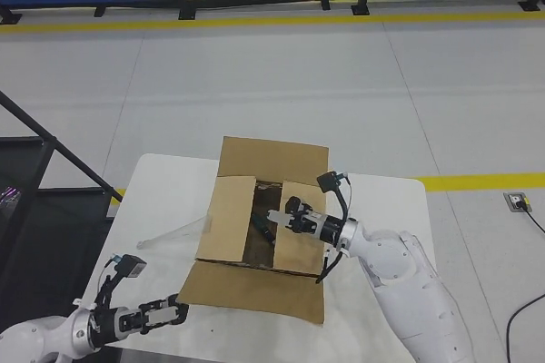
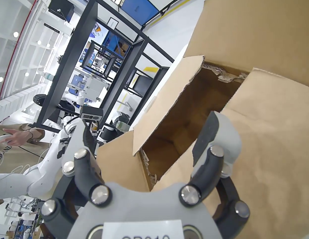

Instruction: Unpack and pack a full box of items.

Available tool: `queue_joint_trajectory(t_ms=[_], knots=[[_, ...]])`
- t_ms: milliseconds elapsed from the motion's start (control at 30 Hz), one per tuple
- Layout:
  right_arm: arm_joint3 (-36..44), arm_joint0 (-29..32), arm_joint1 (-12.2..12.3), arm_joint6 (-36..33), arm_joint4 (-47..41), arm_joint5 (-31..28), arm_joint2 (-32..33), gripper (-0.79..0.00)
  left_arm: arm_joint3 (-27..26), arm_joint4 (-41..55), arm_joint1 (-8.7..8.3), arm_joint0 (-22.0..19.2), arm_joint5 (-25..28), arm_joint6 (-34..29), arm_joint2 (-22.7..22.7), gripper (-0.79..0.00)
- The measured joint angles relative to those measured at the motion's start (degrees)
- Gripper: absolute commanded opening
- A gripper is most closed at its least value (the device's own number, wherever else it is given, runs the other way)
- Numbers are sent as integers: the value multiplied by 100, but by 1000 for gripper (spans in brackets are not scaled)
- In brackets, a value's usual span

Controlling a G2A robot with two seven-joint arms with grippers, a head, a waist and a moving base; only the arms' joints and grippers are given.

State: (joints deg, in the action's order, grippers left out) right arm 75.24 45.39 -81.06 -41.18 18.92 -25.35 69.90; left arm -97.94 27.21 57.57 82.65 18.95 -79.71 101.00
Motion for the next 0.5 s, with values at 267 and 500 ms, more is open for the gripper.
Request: queue_joint_trajectory(t_ms=[267,500], knots=[[772,809,11,2021,617,395,280,0,-199,-42,12,-242,-154,706,-306,0],[566,674,12,2815,670,1086,537,0,-239,-140,58,-595,-279,1605,-714,0]])
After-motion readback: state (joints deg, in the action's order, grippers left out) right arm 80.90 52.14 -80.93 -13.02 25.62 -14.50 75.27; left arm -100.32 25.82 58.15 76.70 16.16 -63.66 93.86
